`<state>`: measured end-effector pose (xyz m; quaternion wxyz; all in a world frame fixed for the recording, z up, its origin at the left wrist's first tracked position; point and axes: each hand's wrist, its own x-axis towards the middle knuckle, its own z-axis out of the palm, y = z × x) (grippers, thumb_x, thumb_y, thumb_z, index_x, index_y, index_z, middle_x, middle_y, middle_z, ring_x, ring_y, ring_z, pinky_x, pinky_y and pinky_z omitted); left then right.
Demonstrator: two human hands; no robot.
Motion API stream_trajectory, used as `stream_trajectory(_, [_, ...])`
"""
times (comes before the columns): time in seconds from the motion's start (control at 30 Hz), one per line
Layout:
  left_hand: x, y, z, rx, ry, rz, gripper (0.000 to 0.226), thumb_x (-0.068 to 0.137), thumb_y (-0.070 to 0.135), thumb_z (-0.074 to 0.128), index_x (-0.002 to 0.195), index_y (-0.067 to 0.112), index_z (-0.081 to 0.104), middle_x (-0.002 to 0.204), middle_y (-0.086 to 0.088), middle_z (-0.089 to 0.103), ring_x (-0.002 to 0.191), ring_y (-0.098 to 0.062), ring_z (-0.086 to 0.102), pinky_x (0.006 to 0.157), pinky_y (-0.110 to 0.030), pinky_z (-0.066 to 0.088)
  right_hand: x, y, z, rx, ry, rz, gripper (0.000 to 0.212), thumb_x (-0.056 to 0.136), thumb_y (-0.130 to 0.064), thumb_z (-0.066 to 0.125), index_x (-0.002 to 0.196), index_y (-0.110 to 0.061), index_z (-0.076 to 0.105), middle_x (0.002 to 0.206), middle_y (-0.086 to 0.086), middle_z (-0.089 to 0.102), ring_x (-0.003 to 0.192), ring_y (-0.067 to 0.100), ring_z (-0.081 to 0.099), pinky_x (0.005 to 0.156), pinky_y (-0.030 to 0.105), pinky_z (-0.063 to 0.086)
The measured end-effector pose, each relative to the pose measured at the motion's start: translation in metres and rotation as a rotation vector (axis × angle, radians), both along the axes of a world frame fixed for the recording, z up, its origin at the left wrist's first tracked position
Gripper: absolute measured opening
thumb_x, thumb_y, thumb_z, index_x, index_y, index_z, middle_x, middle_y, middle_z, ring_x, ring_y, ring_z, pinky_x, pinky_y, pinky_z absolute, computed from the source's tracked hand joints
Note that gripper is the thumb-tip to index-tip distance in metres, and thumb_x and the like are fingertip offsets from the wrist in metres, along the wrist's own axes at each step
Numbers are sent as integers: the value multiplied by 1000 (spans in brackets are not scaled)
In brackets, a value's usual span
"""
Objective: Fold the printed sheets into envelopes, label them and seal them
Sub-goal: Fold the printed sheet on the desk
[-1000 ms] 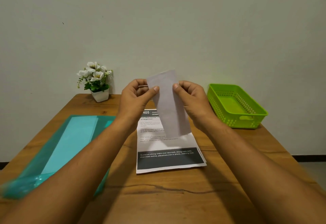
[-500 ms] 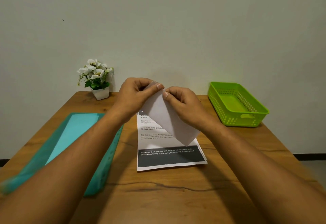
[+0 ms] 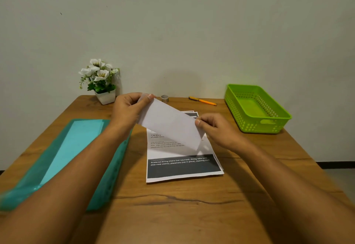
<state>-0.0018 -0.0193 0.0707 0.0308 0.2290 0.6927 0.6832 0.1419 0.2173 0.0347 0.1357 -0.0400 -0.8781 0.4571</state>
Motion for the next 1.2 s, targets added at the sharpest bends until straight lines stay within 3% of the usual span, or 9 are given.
stream_trajectory(0.1, [-4,2,-19,-33,-34,45,14,92,31,76,87,19,80,83,1,78,72,-10,70,67,-31,56,8,10,-10,-107,-14,-45,30,108,-16,55,90,1,71,89,18,75,76,11,65,71,28,50])
stream_trajectory(0.23, [1,12,-41,-72,-93,91,10,96,19,71,104,20,77,85,3,77,74,-10,71,56,-22,55,7,21,-27,-222,-43,-231,30,104,-23,63,79,-7,69,64,5,62,57,12,51,54,29,40])
stream_trajectory(0.3, [1,17,-56,-174,-66,111,24,100,20,66,122,27,72,91,-2,75,80,-22,73,62,-38,62,6,28,-34,-226,-37,-342,24,104,-19,63,84,-10,72,64,-2,65,50,7,52,51,27,40])
stream_trajectory(0.4, [3,24,-76,-467,142,144,42,102,26,61,142,38,57,109,5,69,81,-20,66,73,-42,58,-1,37,-46,-172,-35,-456,17,103,-16,62,91,-18,74,81,-2,73,69,9,64,63,32,52])
stream_trajectory(0.53, [11,36,-92,-788,489,49,48,105,38,53,152,36,46,155,4,47,138,-20,45,111,-45,40,-11,45,-56,-18,-77,-516,17,103,-19,61,106,-19,77,101,-3,76,96,17,69,85,37,57])
stream_trajectory(0.7, [15,42,-111,-1156,555,-168,55,109,49,25,162,35,24,172,3,15,158,-25,8,126,-54,9,-19,43,-57,265,-182,-605,25,102,-20,60,123,-22,72,121,0,72,111,24,64,99,40,52])
stream_trajectory(0.87, [19,46,-111,-1224,581,-154,57,109,47,17,164,32,16,173,3,8,159,-25,2,127,-54,5,-32,5,-58,683,-260,-454,35,103,-24,47,134,-14,59,143,8,58,140,28,44,122,50,22])
stream_trajectory(1.03, [19,47,-114,-1237,606,-132,56,109,44,18,164,30,16,173,3,10,159,-24,4,126,-54,6,-48,-55,-68,666,-243,-196,56,100,-12,47,155,-8,39,164,10,38,156,25,26,129,41,16])
stream_trajectory(1.2, [18,47,-115,-1236,614,-112,56,109,44,19,164,30,18,172,2,12,159,-24,6,126,-53,8,-41,-46,-78,665,-237,-196,61,98,-9,43,158,-5,34,167,13,32,156,27,24,128,37,17])
